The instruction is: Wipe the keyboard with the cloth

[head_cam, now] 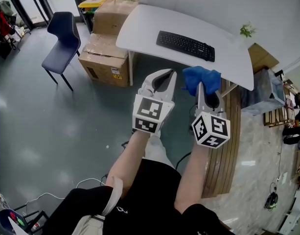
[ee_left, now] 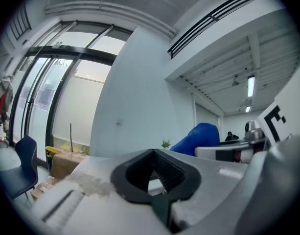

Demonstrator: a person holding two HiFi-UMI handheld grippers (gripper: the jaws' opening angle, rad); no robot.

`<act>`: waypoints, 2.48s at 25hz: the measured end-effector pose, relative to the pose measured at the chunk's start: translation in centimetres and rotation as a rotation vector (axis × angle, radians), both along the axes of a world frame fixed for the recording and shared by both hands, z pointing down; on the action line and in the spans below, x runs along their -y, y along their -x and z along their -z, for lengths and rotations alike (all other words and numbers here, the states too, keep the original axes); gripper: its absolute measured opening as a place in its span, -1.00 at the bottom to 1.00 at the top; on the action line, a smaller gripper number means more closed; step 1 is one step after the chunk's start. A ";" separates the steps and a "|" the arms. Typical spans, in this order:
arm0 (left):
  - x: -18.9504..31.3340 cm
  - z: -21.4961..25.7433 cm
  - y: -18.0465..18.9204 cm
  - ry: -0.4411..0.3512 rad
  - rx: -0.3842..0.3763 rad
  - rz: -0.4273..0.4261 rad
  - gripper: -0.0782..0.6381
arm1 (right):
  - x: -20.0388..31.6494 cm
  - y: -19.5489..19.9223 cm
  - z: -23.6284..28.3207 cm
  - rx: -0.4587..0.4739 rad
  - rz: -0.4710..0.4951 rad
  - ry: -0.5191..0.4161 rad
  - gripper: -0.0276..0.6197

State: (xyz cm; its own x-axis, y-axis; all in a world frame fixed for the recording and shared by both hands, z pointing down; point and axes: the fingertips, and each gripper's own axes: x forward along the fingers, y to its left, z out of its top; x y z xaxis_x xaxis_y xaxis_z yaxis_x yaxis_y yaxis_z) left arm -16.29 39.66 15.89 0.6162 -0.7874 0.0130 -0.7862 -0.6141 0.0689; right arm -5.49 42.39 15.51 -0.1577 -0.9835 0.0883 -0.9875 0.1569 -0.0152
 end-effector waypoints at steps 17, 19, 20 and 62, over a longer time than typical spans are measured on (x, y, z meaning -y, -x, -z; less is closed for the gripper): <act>32.5 -2.7 -7.5 0.037 0.087 0.137 -0.79 | 34.8 -11.0 -3.1 0.122 0.069 0.034 -0.66; 36.2 -2.0 -7.4 0.033 0.076 0.180 -0.79 | 38.9 -11.0 -2.9 0.126 0.113 0.034 -0.66; 37.6 -2.1 -7.2 0.037 0.076 0.202 -0.79 | 40.4 -10.9 -2.9 0.127 0.134 0.036 -0.66; 53.0 -27.9 1.6 0.494 0.269 0.095 -0.79 | 55.9 6.9 -25.7 0.107 0.302 0.473 -0.66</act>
State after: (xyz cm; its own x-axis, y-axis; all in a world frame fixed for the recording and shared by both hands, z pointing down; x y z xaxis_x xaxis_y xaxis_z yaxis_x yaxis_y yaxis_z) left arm -17.84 -13.38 43.77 0.4669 -0.7000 0.5404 -0.8661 -0.4852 0.1199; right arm -12.39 -13.52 41.20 -0.4579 -0.7507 0.4761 -0.8890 0.3838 -0.2498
